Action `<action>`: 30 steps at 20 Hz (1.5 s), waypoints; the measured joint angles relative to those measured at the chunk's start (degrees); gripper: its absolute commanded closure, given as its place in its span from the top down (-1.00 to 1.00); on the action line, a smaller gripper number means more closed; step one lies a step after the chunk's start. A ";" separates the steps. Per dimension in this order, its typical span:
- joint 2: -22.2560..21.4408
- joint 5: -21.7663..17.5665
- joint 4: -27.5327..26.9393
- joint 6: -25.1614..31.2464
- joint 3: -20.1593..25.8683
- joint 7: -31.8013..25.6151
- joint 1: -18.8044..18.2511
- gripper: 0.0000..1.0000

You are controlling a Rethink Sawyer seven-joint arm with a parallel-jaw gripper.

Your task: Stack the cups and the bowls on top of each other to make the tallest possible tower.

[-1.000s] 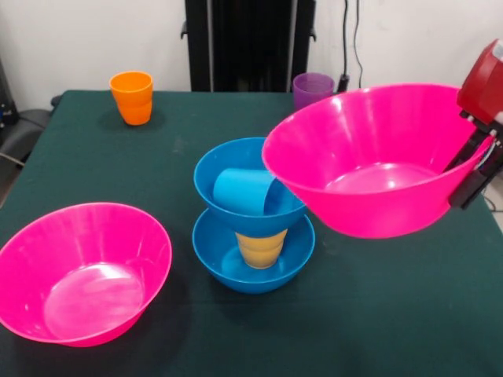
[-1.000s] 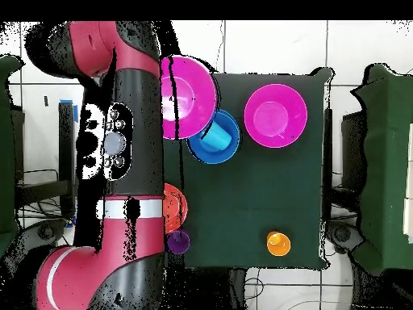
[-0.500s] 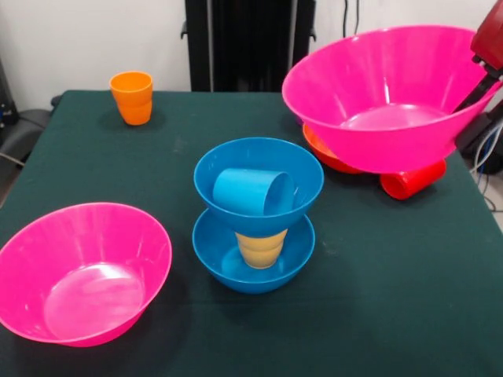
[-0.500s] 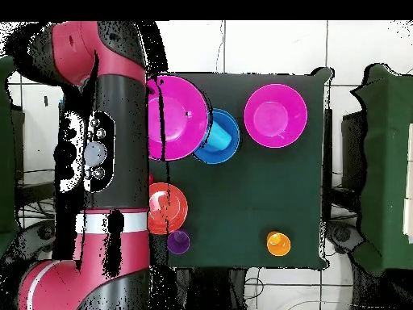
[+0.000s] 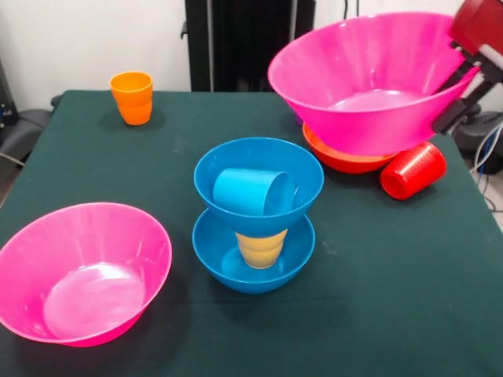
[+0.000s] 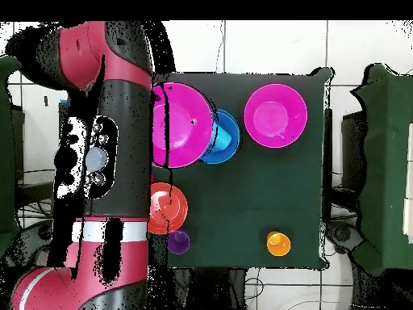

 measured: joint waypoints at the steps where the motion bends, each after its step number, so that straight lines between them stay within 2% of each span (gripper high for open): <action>1: -0.12 -0.49 0.69 -0.66 -0.41 0.00 0.04 -1.00; 16: -1.30 -7.46 9.45 -13.41 -3.53 0.00 1.20 -1.00; 23: -1.32 -8.34 11.83 -16.48 -4.62 0.00 1.76 -1.00; 30: -1.31 -8.34 13.02 -16.69 -4.64 0.00 1.64 -1.00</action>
